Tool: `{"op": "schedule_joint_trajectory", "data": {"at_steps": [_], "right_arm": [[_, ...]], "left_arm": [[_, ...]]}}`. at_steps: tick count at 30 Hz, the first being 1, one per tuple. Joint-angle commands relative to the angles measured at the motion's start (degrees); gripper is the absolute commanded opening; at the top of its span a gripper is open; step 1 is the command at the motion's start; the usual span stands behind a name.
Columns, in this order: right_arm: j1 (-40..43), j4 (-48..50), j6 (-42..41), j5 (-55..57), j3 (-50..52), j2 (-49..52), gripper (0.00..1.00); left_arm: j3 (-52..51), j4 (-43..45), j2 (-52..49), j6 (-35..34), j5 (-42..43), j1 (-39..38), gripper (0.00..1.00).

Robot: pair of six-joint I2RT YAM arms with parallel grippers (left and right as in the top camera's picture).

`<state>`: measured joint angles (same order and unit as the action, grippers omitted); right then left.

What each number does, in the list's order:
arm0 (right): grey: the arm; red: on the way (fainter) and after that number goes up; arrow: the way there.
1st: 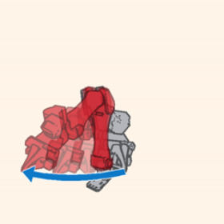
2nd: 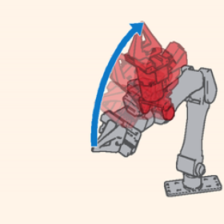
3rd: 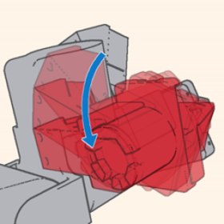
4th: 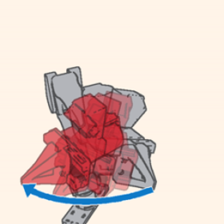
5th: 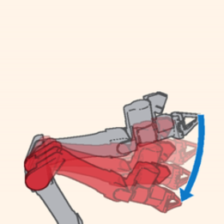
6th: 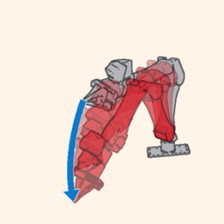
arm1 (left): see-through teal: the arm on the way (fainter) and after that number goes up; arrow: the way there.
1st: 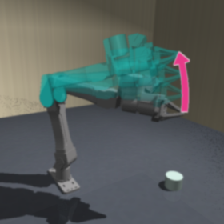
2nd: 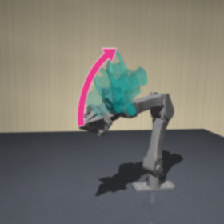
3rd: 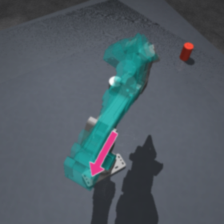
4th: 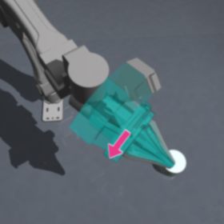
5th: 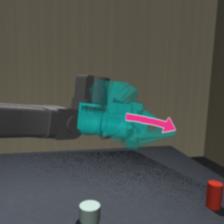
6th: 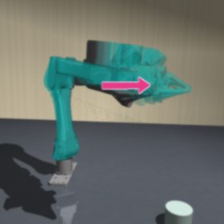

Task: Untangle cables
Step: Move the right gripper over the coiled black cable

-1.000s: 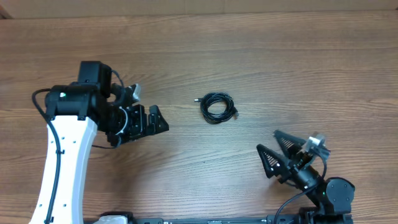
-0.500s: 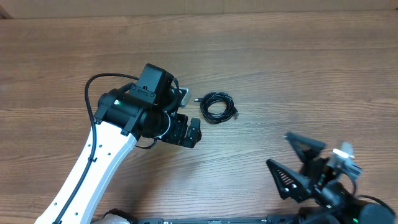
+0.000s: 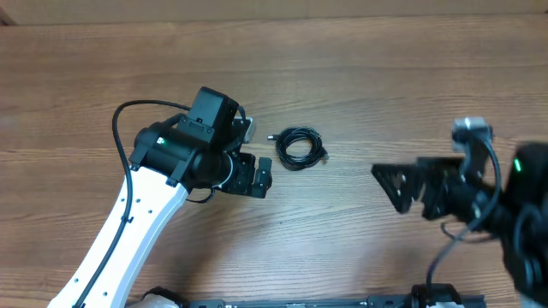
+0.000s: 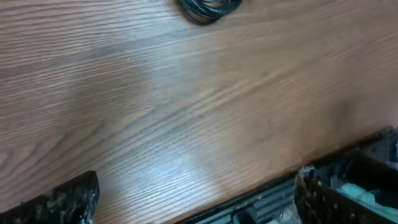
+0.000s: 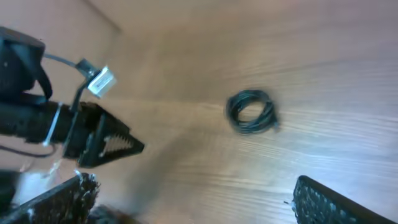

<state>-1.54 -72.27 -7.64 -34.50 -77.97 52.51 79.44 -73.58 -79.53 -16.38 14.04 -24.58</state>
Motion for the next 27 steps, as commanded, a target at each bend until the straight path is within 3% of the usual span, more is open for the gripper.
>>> {"op": "schedule_joint_trajectory", "data": {"at_steps": [1, 5, 9, 12, 15, 17, 23, 27], "right_arm": [[-0.2, -1.3, 1.5, -14.6, -1.9, 7.3, 1.00], [-0.7, -0.5, 1.5, -20.7, -1.9, 15.6, 1.00], [-4.8, -2.1, -2.2, -14.3, -1.9, 24.7, 0.97], [-10.5, -0.8, -13.1, 2.3, -1.9, 31.9, 0.98], [-14.3, 2.8, -21.1, 11.8, -1.9, 37.2, 0.98], [-16.1, 6.5, -31.0, 16.6, -1.9, 41.5, 0.97], [-17.7, 14.0, -46.1, 18.3, -1.9, 51.4, 0.80], [-19.7, 17.2, -47.2, 16.9, -1.9, 54.7, 0.77]], "left_arm": [[0.4, -0.1, 0.1, -10.1, -8.7, 0.0, 0.99], [0.4, -0.1, 0.1, -16.0, -14.5, 1.4, 0.99], [0.4, 0.0, 0.1, -19.8, -17.9, 3.8, 0.99], [0.4, -0.4, 0.1, -19.6, -18.7, 5.5, 1.00], [0.4, -2.0, 0.1, -19.6, -23.5, 5.8, 0.99], [0.4, -2.9, 0.1, -19.6, -24.7, 6.7, 1.00], [-0.9, -3.3, 0.1, -19.6, -18.9, 6.9, 1.00], [-3.3, -2.7, 0.1, -19.6, -19.1, 6.9, 1.00]]}}
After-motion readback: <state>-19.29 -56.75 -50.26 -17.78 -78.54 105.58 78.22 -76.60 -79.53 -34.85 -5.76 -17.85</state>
